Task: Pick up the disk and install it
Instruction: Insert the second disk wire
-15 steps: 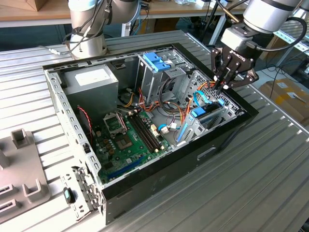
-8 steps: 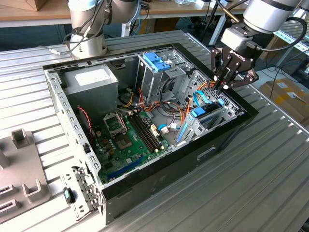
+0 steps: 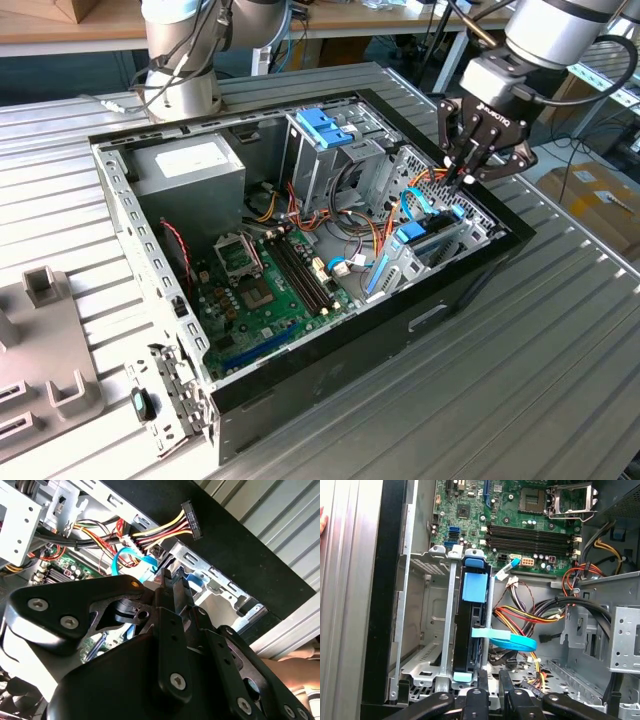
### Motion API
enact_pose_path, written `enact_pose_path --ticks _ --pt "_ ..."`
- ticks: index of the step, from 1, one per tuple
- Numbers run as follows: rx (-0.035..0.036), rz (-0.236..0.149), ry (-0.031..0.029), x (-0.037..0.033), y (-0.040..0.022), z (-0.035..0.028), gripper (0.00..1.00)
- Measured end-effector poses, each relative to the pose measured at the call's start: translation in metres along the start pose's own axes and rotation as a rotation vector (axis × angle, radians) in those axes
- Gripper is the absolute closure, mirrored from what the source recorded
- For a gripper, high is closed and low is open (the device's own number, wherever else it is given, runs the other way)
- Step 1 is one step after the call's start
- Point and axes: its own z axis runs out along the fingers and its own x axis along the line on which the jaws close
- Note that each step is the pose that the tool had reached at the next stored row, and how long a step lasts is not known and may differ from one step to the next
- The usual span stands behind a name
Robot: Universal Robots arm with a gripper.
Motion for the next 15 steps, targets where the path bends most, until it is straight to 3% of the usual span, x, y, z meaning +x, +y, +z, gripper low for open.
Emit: enact_pose_path --ticks 2,6,15 --pt "-0.0002 -0.020 0.0003 0.0000 -0.0001 0.0000 0.76" --pt "-0.0012 -0.095 0.0015 -0.0002 -0.0006 0.0000 0.76" --pt "-0.0013 -0.101 0.0016 -0.0002 -0.0014 0.0000 0.76"
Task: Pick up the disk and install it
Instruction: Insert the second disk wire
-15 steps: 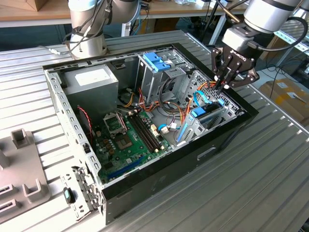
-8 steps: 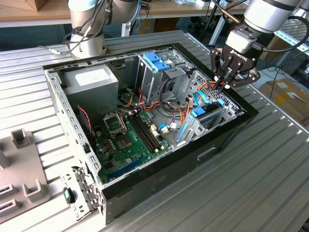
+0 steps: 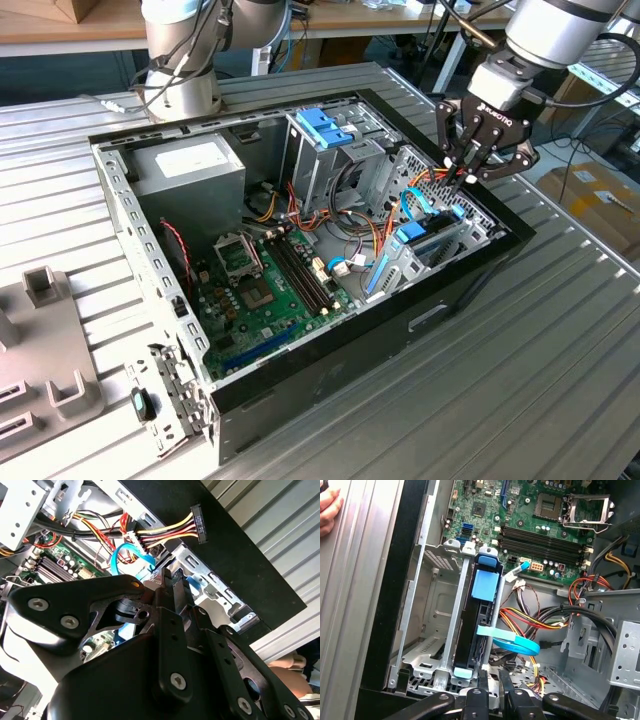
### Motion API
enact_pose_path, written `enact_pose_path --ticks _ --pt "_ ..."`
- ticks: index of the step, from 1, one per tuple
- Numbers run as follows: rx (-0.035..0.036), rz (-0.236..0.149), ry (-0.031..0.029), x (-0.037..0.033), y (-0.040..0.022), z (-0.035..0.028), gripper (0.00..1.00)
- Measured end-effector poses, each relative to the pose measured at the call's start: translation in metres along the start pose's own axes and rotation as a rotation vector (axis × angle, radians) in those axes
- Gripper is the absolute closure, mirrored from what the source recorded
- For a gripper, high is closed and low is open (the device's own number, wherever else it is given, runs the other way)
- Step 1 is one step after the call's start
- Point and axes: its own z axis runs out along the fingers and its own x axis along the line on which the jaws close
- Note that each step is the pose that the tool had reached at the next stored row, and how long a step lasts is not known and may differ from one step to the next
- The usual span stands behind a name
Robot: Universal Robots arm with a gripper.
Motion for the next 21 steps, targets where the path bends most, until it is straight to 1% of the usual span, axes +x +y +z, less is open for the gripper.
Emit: enact_pose_path --ticks 8,16,21 --pt "0.0000 0.000 -0.0002 0.0000 -0.0008 0.0000 0.76" --pt "0.0000 0.000 0.0000 -0.0031 -0.0030 0.0000 0.76" --pt "0.0000 -0.002 0.0001 -0.0061 -0.0063 -0.0001 0.76"
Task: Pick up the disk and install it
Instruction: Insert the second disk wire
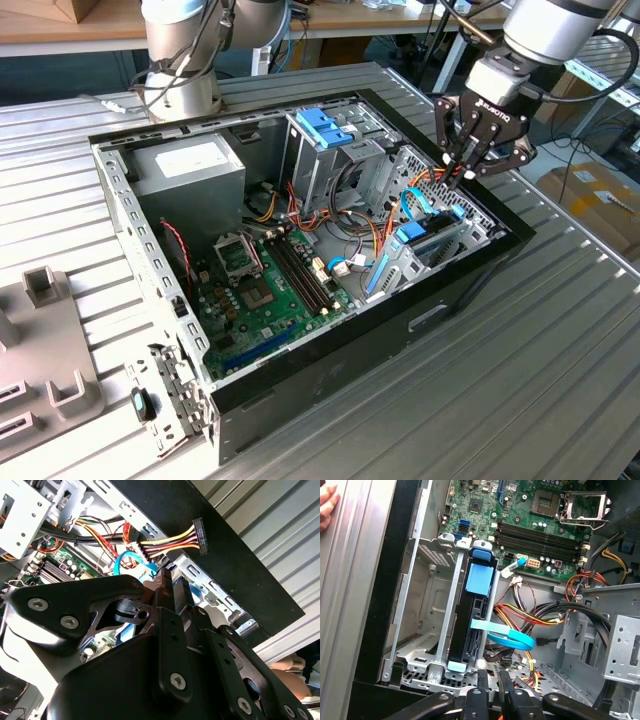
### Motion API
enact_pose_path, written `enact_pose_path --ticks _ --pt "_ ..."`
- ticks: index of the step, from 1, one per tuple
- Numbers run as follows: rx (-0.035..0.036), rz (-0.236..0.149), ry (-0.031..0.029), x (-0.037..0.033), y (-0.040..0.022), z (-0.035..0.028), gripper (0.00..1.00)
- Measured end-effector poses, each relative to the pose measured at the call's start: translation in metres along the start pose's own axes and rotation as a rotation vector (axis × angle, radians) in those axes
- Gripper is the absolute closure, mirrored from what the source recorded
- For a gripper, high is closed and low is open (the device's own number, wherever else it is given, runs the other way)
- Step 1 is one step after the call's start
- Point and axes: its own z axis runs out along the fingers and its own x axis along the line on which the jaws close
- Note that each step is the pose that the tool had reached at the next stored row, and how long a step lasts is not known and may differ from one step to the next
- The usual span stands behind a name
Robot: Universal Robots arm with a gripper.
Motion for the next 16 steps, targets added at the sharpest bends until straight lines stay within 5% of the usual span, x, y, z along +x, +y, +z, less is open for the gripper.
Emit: enact_pose_path --ticks 7,16 --pt "0.0000 -0.003 0.0001 0.0004 -0.0075 -0.0001 0.76" --pt "0.0000 -0.003 0.0000 0.0005 -0.0079 -0.0001 0.76"
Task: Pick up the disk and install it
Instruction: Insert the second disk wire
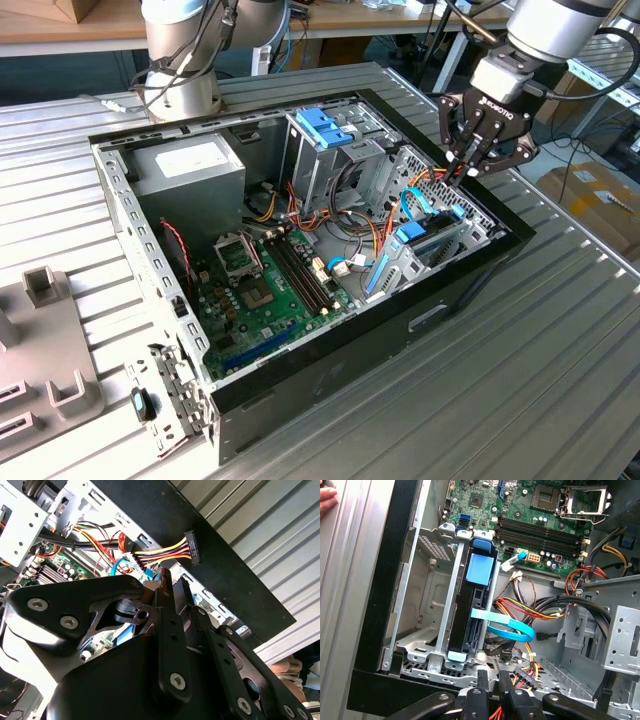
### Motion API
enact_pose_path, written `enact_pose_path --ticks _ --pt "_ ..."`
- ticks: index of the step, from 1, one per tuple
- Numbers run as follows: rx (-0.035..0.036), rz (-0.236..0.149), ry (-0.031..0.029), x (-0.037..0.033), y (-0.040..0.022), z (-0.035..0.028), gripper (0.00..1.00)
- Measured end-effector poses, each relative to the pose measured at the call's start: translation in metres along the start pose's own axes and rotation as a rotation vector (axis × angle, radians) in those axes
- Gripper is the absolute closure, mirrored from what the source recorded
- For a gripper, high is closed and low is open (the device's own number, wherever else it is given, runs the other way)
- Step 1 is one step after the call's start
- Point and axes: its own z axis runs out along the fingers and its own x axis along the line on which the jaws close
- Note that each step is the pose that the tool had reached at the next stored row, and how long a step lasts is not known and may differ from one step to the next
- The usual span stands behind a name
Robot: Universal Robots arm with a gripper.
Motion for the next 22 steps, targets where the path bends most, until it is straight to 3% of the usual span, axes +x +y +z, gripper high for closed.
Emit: enact_pose_path --ticks 3,9,17,22 --pt "0.0003 -0.010 0.0002 0.0000 -0.0001 0.0000 0.76" --pt "-0.0003 -0.106 0.0021 0.0000 0.0000 -0.0019 0.76" --pt "0.0036 -0.223 -0.0009 -0.0001 0.0000 -0.0037 0.76" --pt "0.0067 -0.357 -0.0054 -0.0001 0.0000 -0.0042 0.76"
